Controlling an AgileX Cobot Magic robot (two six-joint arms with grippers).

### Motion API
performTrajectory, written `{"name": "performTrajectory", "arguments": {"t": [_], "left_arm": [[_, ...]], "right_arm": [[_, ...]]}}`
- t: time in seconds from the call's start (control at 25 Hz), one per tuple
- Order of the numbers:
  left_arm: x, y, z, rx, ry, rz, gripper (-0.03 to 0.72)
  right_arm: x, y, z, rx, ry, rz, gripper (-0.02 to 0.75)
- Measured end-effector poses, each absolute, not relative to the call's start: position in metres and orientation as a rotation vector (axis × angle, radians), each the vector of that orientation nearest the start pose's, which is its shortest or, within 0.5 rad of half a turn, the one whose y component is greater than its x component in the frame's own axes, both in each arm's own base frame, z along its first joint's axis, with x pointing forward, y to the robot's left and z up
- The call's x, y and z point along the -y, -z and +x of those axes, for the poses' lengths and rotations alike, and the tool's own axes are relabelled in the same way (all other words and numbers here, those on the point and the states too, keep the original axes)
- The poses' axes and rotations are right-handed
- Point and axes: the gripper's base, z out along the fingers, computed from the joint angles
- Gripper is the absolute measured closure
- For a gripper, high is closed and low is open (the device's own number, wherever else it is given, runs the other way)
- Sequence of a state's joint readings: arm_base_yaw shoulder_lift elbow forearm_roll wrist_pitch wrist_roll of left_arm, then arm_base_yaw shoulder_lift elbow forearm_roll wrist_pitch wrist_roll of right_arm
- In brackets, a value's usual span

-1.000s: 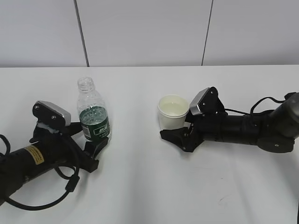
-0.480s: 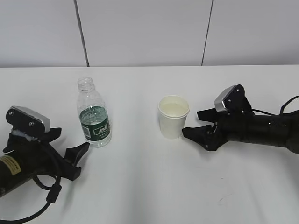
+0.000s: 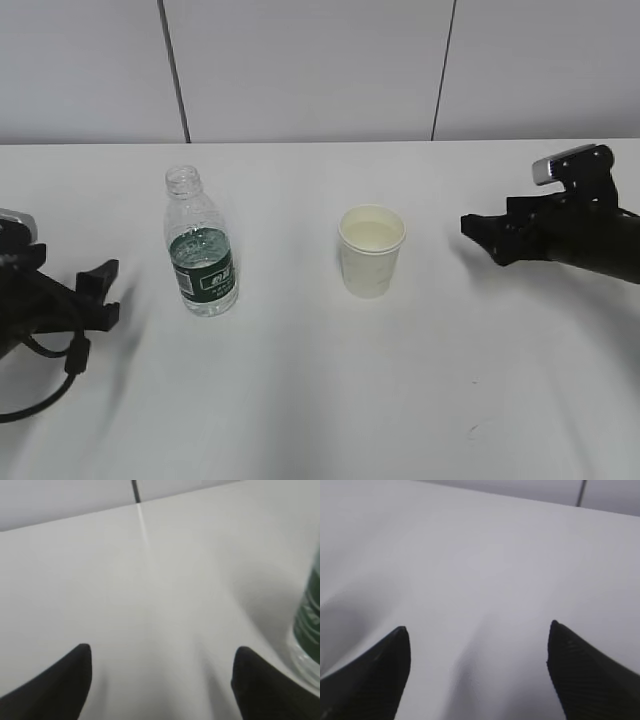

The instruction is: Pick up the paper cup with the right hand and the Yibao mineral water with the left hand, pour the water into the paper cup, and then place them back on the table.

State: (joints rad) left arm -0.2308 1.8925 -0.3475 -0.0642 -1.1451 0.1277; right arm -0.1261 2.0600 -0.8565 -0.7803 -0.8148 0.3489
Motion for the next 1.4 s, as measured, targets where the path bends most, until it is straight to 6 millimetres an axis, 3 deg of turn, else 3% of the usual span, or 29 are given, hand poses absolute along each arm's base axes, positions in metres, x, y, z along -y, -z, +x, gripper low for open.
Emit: {"name": "performTrajectory", "arguments": {"t": [0.28,0.4,0.72,0.92,1.16,1.4], "left_arm": [[0.01,-0.117,0.265,-1.829,-0.089,0.109,0.165],[0.0,-0.116,0.265,-1.832,-0.111,0.084,0.167],[-0.001,-0.108,0.271,-1.963,-0.099,0.098,0.176],[0.0,-0.111,0.29,-2.066,-0.089,0.11,0.187],[0.002,-0.135,0.322,-2.28,-0.071,0.151,0.188],[0.002,-0.166,0.345,-2.385,-0.061,0.171,0.188]], "right_arm": [[0.03,-0.106,0.372,-1.953,-0.213,-0.262,0.112],[0.039,-0.103,0.371,-1.984,-0.185,-0.227,0.119],[0.053,-0.1,0.375,-2.132,-0.103,-0.125,0.131],[0.068,-0.118,0.387,-2.256,0.018,-0.042,0.137],[0.087,-0.144,0.392,-2.383,0.214,0.055,0.142],[0.102,-0.154,0.389,-2.532,0.375,0.182,0.142]]}}
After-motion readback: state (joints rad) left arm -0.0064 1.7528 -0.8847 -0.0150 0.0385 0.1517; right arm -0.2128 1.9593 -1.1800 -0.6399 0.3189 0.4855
